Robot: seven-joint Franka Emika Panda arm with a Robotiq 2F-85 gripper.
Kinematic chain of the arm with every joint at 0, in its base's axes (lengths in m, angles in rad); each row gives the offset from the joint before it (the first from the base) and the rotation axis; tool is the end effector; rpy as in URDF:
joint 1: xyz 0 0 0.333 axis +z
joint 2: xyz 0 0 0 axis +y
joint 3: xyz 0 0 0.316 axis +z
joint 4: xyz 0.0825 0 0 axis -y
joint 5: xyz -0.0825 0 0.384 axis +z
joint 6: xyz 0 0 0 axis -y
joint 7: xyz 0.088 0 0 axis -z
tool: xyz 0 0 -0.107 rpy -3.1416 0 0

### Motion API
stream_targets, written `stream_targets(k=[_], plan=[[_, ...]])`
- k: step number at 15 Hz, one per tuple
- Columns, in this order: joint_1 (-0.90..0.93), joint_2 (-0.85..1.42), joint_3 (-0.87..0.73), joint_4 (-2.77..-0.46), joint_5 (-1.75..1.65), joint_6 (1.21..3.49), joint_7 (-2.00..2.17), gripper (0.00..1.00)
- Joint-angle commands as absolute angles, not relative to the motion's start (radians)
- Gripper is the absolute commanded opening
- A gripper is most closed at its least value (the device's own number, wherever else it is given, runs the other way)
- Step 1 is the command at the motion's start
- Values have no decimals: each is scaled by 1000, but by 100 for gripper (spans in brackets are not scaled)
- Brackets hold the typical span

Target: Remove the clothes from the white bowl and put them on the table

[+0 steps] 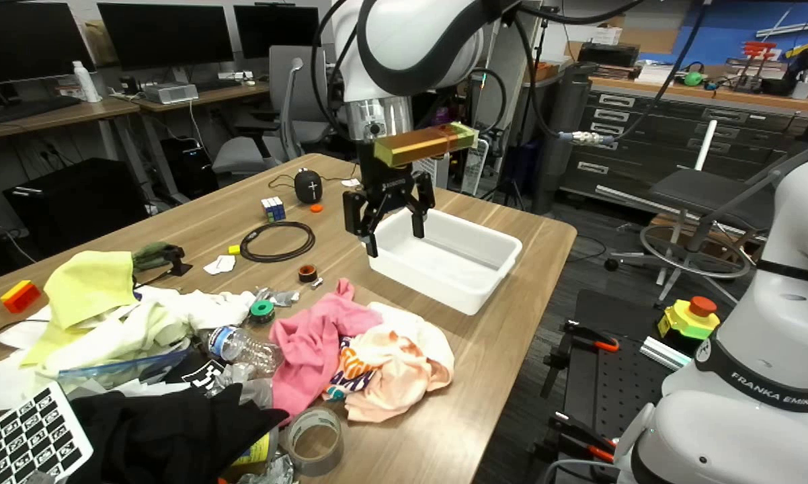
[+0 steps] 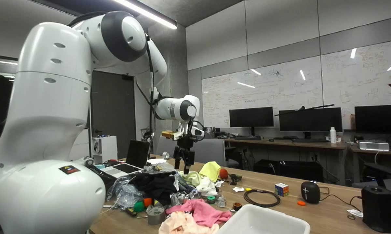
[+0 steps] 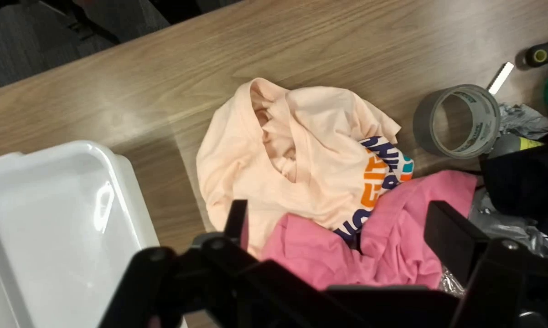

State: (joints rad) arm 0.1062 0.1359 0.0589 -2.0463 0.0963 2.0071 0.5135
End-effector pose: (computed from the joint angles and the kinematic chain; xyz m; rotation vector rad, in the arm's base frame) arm 0.5461 0.0963 0.3617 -3.0380 0.6105 0.3037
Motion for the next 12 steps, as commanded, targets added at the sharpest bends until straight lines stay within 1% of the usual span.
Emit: stream_targets(k=[1, 10, 11, 12], plan=[[89, 13, 51, -2194, 147, 2096, 493, 100], [58, -129, 42, -2368, 230, 2197, 343, 100], [58, -70, 53, -2311, 185, 2161, 410, 100], [56, -82, 52, -2325, 195, 2166, 389, 100]])
